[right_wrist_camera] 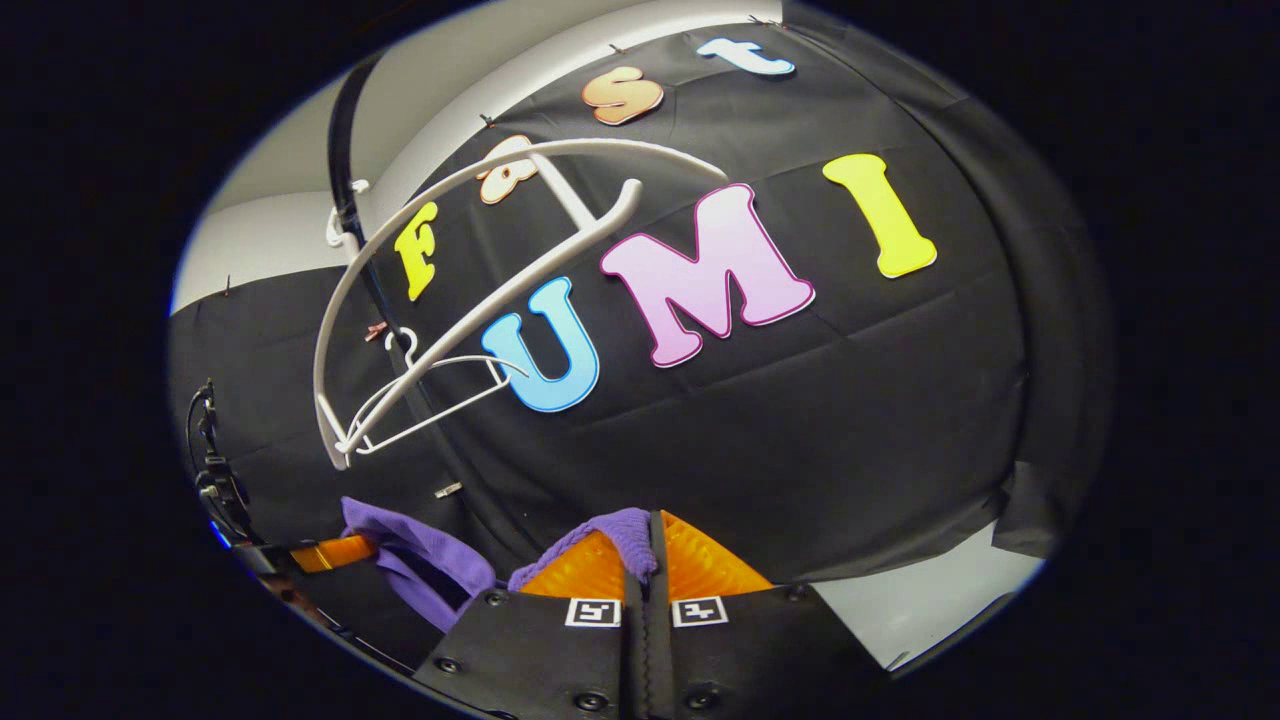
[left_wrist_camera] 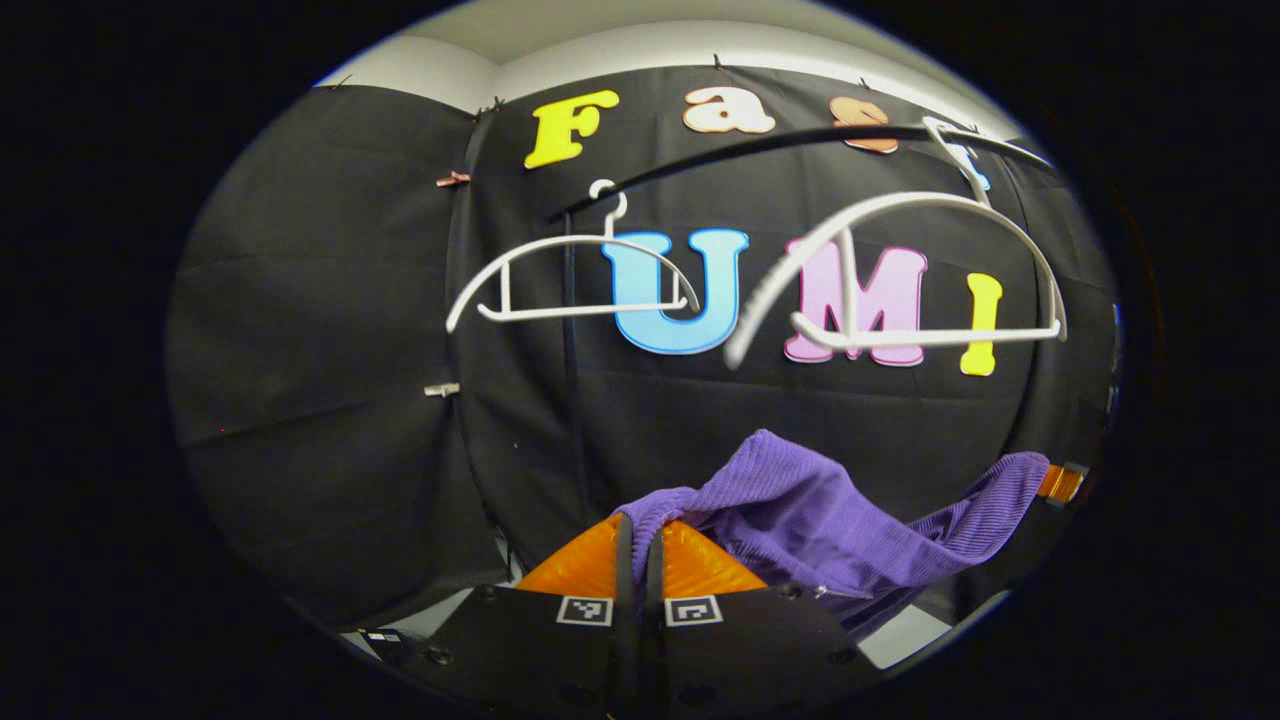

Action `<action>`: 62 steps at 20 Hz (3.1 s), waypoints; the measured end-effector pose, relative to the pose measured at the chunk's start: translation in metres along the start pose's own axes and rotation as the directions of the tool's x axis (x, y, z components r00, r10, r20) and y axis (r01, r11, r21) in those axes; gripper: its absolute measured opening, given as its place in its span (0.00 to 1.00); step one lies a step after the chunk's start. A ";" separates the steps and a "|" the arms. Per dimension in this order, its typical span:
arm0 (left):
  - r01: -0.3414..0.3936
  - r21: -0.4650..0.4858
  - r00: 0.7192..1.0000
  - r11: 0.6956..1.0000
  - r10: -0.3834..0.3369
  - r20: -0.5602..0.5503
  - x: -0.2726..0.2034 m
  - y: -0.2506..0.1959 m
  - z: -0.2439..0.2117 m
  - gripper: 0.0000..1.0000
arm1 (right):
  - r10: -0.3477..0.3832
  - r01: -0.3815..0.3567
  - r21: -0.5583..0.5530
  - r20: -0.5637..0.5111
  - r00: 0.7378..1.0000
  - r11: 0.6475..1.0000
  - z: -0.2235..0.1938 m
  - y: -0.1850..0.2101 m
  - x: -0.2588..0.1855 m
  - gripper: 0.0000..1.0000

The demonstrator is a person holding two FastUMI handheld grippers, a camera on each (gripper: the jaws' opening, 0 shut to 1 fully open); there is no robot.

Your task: Grasp the clothes on the hanger with both hands and then place them into the laundry hamper below.

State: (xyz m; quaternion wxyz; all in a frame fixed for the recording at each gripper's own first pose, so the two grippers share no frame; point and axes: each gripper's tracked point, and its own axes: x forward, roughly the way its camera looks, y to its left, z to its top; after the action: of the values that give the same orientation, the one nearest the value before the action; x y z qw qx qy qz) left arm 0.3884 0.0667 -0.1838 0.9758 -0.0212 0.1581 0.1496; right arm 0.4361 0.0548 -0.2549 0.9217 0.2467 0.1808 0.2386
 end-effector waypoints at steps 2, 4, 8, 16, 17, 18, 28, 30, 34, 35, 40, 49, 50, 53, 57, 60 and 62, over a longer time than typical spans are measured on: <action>0.058 -0.009 0.998 0.998 -0.058 -0.018 -0.009 -0.024 -0.012 0.05 | 0.003 -0.003 -0.006 -0.009 1.000 1.000 0.000 0.013 -0.013 0.04; 0.123 -0.035 0.992 0.992 -0.123 -0.017 -0.020 -0.051 -0.008 0.05 | 0.011 -0.011 0.001 -0.012 1.000 1.000 0.005 0.030 -0.024 0.04; 0.255 -0.081 0.967 0.963 -0.254 0.033 -0.049 -0.104 0.021 0.04 | 0.049 -0.049 0.003 -0.006 0.999 0.999 0.025 0.069 -0.043 0.04; 0.311 -0.182 0.940 0.933 -0.330 -0.088 -0.046 -0.138 -0.041 0.05 | -0.035 0.032 -0.018 -0.170 0.985 0.999 -0.051 0.047 -0.057 0.04; 0.309 -0.187 0.933 0.932 -0.335 -0.129 -0.046 -0.142 -0.064 0.05 | -0.063 0.058 -0.026 -0.212 0.975 0.998 -0.073 0.034 -0.056 0.04; 0.306 -0.188 0.926 0.933 -0.338 -0.169 -0.044 -0.144 -0.085 0.05 | -0.081 0.075 -0.035 -0.247 0.966 0.997 -0.092 0.024 -0.057 0.04; 0.221 -0.150 0.727 0.964 -0.266 -0.634 -0.020 -0.140 -0.298 0.05 | -0.300 0.197 -0.228 -0.646 0.702 0.954 -0.290 -0.082 -0.085 0.05; 0.225 -0.127 0.662 0.966 -0.247 -0.707 -0.029 -0.133 -0.336 0.05 | -0.330 0.206 -0.259 -0.689 0.646 0.944 -0.306 -0.090 -0.092 0.04; 0.196 -0.105 0.588 0.975 -0.203 -0.783 -0.037 -0.134 -0.379 0.05 | -0.372 0.216 -0.305 -0.715 0.592 0.928 -0.327 -0.107 -0.104 0.05; 0.187 -0.109 0.584 0.976 -0.200 -0.786 -0.038 -0.132 -0.381 0.05 | -0.377 0.223 -0.305 -0.717 0.586 0.926 -0.328 -0.108 -0.105 0.05; 0.155 -0.101 0.602 0.983 -0.174 -0.779 -0.033 -0.122 -0.381 0.53 | -0.383 0.260 -0.283 -0.726 0.571 0.923 -0.331 -0.113 -0.111 0.40; 0.156 -0.083 0.640 0.984 -0.165 -0.751 -0.037 -0.115 -0.350 0.96 | -0.398 0.299 -0.265 -0.681 0.614 0.916 -0.303 -0.094 -0.110 0.98; 0.161 -0.082 0.652 0.984 -0.168 -0.739 -0.040 -0.115 -0.340 0.96 | -0.398 0.312 -0.252 -0.667 0.629 0.916 -0.296 -0.087 -0.111 0.98; 0.177 -0.076 0.720 0.981 -0.182 -0.670 -0.044 -0.111 -0.297 0.96 | -0.398 0.332 -0.224 -0.617 0.680 0.916 -0.266 -0.066 -0.117 0.98; 0.221 -0.080 0.816 0.972 -0.229 -0.531 -0.060 -0.106 -0.224 0.95 | -0.421 0.360 -0.219 -0.507 0.752 0.907 -0.211 -0.035 -0.126 0.98; 0.271 -0.051 0.861 0.961 -0.266 -0.433 -0.081 -0.099 -0.176 0.95 | -0.423 0.369 -0.207 -0.415 0.806 0.906 -0.169 -0.001 -0.135 0.97; 0.300 -0.040 0.885 0.953 -0.294 -0.360 -0.098 -0.091 -0.144 0.95 | -0.424 0.370 -0.214 -0.348 0.836 0.904 -0.141 0.021 -0.145 0.98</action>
State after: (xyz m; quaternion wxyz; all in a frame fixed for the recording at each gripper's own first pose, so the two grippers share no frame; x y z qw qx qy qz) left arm 0.2836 -0.0612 -0.2907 0.9413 -0.0644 0.3313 -0.0090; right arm 0.2458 0.0456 -0.3273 0.9118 0.0875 0.3891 0.0978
